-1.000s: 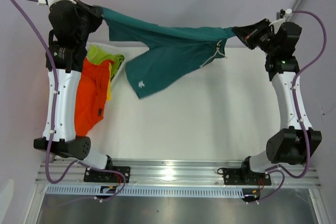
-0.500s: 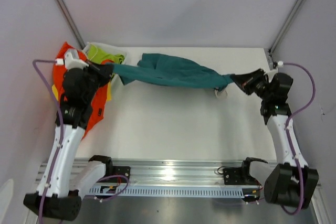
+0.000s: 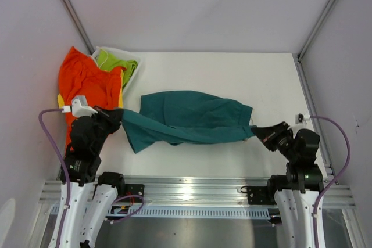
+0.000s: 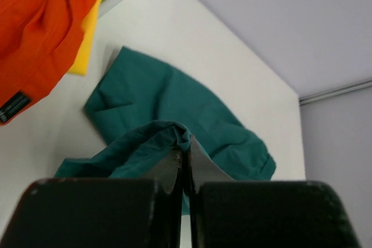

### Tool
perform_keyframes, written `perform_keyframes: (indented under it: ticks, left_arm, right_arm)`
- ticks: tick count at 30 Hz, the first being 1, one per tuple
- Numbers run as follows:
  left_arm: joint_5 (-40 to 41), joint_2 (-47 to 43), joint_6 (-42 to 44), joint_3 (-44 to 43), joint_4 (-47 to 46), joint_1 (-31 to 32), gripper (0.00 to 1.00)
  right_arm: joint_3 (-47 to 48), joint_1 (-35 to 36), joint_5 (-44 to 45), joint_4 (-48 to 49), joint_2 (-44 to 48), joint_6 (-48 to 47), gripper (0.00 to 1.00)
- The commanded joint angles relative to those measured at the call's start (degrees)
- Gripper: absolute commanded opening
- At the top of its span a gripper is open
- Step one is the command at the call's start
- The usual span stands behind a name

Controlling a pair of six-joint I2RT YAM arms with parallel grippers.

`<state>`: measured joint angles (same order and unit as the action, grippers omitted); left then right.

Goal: Fold and stack the shorts
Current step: Flatten the shorts out

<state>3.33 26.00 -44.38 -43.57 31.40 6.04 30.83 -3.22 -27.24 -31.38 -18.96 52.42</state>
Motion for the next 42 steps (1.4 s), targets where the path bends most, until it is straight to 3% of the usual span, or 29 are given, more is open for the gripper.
perform_keyframes:
  ticks: [1, 6, 12, 19, 26, 33, 42]
  left_arm:
    - [2.6, 0.3, 0.6, 0.2, 5.6, -0.2, 0.0]
    - [4.5, 3.7, 0.8, -0.2, 5.6, -0.2, 0.0]
    - [5.2, 7.3, 0.5, 0.0, 2.7, -0.2, 0.0]
    - [5.4, 12.5, 0.4, 0.1, -0.3, -0.2, 0.0]
    - [8.1, 23.8, 0.8, -4.0, -1.5, -0.2, 0.0]
    - [9.7, 31.8, 0.1, -10.2, -1.7, -0.2, 0.0]
    - [8.9, 32.8, -2.3, -12.7, -4.9, -0.2, 0.0]
  right_arm:
    - [0.3, 0.8, 4.4, -17.3, 3.0, 0.1, 0.0]
    - [1.9, 1.0, 5.7, -29.6, 5.1, -0.5, 0.0]
    - [0.2, 1.0, 7.0, -33.6, 2.6, -0.3, 0.0]
    - [-0.1, 1.1, 12.3, -28.9, -5.5, 1.4, 0.0]
    - [1.1, 1.5, 15.6, -19.0, -18.8, 3.0, 0.0]
    - [9.9, 2.2, 19.9, -14.9, -28.8, 3.7, 0.0]
    - [15.9, 4.6, 23.6, -11.0, -33.4, 3.7, 0.0]
